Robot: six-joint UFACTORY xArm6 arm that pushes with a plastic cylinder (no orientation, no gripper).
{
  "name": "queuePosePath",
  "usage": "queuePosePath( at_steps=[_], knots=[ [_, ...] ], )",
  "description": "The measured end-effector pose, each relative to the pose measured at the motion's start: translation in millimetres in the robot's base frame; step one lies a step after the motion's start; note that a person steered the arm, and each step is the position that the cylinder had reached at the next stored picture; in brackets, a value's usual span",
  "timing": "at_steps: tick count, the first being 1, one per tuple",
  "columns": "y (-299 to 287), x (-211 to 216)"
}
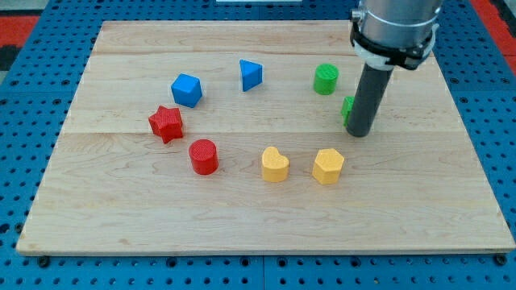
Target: Move your arm to the green star
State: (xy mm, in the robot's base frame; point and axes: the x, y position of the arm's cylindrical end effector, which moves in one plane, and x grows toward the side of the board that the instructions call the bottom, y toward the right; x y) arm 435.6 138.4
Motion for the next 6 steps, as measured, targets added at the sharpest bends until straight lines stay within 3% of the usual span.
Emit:
queuePosePath(
  at_steps=[1, 3, 6],
  knots=[
    [6.4, -25.0],
    [49.9, 2.3],
    [79.8, 10.0]
  ],
)
